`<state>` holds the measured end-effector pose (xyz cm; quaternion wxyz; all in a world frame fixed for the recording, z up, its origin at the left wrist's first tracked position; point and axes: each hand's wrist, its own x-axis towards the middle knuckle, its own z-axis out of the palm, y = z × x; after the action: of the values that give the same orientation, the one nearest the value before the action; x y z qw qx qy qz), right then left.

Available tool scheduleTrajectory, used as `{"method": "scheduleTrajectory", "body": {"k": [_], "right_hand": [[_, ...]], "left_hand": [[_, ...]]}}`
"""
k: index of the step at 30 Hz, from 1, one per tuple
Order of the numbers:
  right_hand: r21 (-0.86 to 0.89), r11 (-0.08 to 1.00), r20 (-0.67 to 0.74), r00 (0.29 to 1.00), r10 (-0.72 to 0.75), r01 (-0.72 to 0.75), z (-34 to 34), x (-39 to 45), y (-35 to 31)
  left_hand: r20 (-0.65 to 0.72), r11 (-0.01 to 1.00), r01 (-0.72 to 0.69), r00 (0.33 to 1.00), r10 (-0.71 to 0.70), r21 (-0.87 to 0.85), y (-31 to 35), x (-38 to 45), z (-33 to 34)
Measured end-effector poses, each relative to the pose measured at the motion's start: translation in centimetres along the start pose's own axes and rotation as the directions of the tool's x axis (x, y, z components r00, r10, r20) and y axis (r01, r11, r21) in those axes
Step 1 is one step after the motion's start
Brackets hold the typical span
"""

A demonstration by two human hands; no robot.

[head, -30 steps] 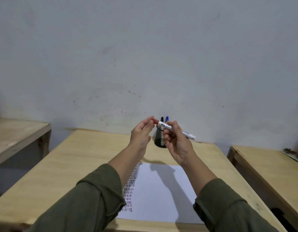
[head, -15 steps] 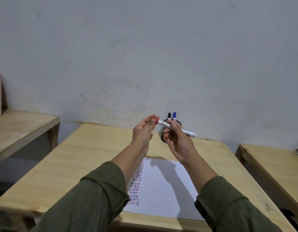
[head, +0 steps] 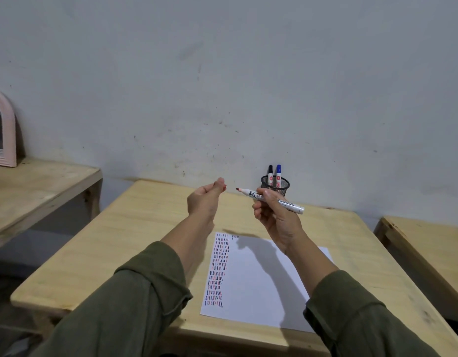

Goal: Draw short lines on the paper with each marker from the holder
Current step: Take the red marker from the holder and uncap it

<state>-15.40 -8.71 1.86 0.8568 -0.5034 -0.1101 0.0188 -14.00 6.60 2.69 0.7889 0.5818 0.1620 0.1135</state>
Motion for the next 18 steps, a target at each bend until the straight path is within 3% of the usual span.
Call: {"method": "scheduleTrajectory", "body": {"k": [2,4,10,15,18], "right_hand": [[-0.018,0.999,-0.012,0.999,0.034,-0.035,-0.5,-0.2,0.5],[-0.039,0.997,-0.024,0.997,0.068,-0.069,-0.9,-0.4,1.2],[-0.125,0.985,-0.075,0.991,0.114,-0.123,-1.9,-1.2,3.2],[-0.252,0.954,-0.13,0.983,0.133,-0.163,-2.4,-2.1,4.8],[-0.313,0.926,-0.174,0.971,0.164,-0.213,-2.6,-2.6,5.7]], "left_hand": [[-0.063,0.979,-0.064,0.995,0.078,0.191,-0.6,0.0,-1.4],[-0.029,0.922,-0.116,0.99,0.136,0.37,-1.9,-0.1,-2.8],[0.045,0.726,-0.146,0.987,0.157,0.672,-6.4,-0.5,-5.7],[0.083,0.601,-0.171,0.982,0.172,0.781,-8.2,-0.6,-6.3],[0.105,0.588,-0.211,0.972,0.208,0.781,-9.0,-0.6,-6.6]]}}
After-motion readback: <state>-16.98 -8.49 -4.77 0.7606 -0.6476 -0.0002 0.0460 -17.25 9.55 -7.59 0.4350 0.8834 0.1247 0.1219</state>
